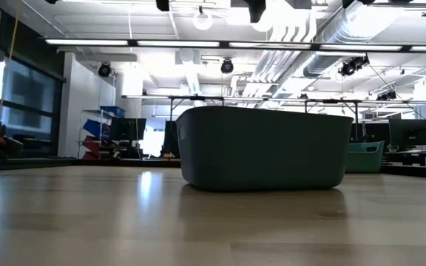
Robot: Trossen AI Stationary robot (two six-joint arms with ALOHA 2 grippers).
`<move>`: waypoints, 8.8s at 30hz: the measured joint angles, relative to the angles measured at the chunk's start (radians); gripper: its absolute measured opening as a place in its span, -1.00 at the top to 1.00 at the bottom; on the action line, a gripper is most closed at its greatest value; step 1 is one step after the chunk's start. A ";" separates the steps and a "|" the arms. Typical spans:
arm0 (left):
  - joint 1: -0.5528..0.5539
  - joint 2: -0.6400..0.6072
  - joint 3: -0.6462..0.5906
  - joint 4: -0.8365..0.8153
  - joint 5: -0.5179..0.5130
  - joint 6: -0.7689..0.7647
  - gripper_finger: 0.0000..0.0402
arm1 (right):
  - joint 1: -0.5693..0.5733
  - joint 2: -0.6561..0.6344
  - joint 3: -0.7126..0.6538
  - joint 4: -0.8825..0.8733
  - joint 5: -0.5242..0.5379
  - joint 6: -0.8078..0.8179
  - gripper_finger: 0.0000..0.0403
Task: Sort batteries
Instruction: Put the black battery into the green bin, then put the silver battery into the blue bin
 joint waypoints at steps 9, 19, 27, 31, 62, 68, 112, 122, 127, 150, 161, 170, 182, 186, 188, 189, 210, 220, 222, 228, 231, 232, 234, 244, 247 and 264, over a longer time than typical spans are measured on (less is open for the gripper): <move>0.002 0.000 0.000 -0.005 -0.031 -0.001 0.65 | -0.004 0.006 0.000 -0.016 -0.023 -0.008 0.87; -0.013 -0.100 0.000 -0.253 -0.367 -0.037 0.17 | -0.145 -0.168 0.000 -0.508 0.156 0.070 0.87; -0.021 -0.112 0.000 -0.453 -0.453 -0.193 0.12 | -0.720 -0.247 0.128 -1.212 0.218 0.192 0.85; -0.021 -0.091 0.000 -0.479 -0.444 -0.213 0.12 | -1.022 -0.137 0.151 -1.335 0.045 0.177 0.82; -0.033 -0.089 0.000 -0.477 -0.440 -0.212 0.12 | -1.204 0.314 0.173 -1.318 0.069 0.147 0.53; -0.037 -0.089 0.000 -0.477 -0.440 -0.251 0.12 | -1.204 0.304 0.250 -1.434 0.127 0.096 0.36; -0.500 0.356 0.299 -2.119 0.833 -1.399 0.24 | 0.169 -0.221 -0.393 0.107 0.231 -0.059 0.34; -0.530 0.356 0.209 -2.034 0.878 -1.493 0.95 | 0.173 -0.220 -0.393 0.101 0.231 -0.061 0.34; -0.563 0.356 0.175 -1.933 0.938 -1.529 0.98 | 0.173 -0.220 -0.393 0.086 0.231 -0.054 0.34; -0.567 0.356 0.165 -1.960 0.897 -1.648 1.00 | 0.173 -0.220 -0.393 0.073 0.231 -0.052 0.34; -0.594 0.361 0.103 -1.799 0.916 -1.710 1.00 | 0.173 -0.220 -0.392 0.052 0.231 -0.032 0.34; -0.506 0.361 0.210 -1.986 0.714 -1.698 1.00 | 0.173 -0.220 -0.392 0.054 0.231 -0.035 0.34; -0.641 0.252 0.341 -2.075 0.341 -1.868 0.67 | 0.173 -0.220 -0.392 0.046 0.231 -0.020 0.34; -0.733 0.216 0.341 -1.964 0.319 -1.861 0.41 | 0.174 -0.220 -0.392 0.029 0.231 -0.006 0.34; -0.778 0.213 0.342 -1.891 0.300 -1.840 0.29 | 0.175 -0.220 -0.392 0.028 0.231 -0.006 0.34; -0.797 0.213 0.342 -1.864 0.294 -1.835 0.24 | 0.175 -0.220 -0.392 0.029 0.230 -0.006 0.34; -0.874 0.238 0.215 -1.511 0.147 -2.030 -0.28 | 0.172 -0.220 -0.392 0.029 0.231 -0.009 0.34; -0.870 0.287 0.212 -1.556 0.263 -2.001 -0.22 | 0.172 -0.220 -0.392 0.028 0.231 -0.009 0.34; -0.868 0.312 0.212 -1.551 0.272 -2.001 -0.16 | 0.172 -0.220 -0.392 0.023 0.231 -0.009 0.34; -0.832 0.341 0.215 -1.542 0.304 -1.962 0.21 | 0.172 -0.220 -0.392 0.008 0.231 -0.010 0.34; -0.792 0.333 0.214 -1.519 0.316 -1.911 0.58 | 0.172 -0.220 -0.392 0.007 0.231 -0.010 0.34; -0.778 0.328 0.212 -1.508 0.315 -1.892 0.72 | 0.172 -0.220 -0.392 0.007 0.231 -0.010 0.34; -0.740 0.315 0.212 -1.487 0.282 -1.853 0.86 | 0.172 -0.220 -0.392 0.007 0.231 -0.013 0.34; -0.305 0.260 0.474 -1.617 0.047 -1.137 0.86 | 0.264 -0.347 -0.392 -0.076 0.230 -0.058 0.34; -0.169 0.257 0.624 -1.624 0.033 -0.806 0.86 | 0.295 -0.439 -0.391 -0.178 0.231 -0.053 0.34; 0.153 0.809 1.168 -1.865 0.246 0.718 0.86 | 0.388 -0.610 -0.391 -0.367 0.233 0.054 0.34</move>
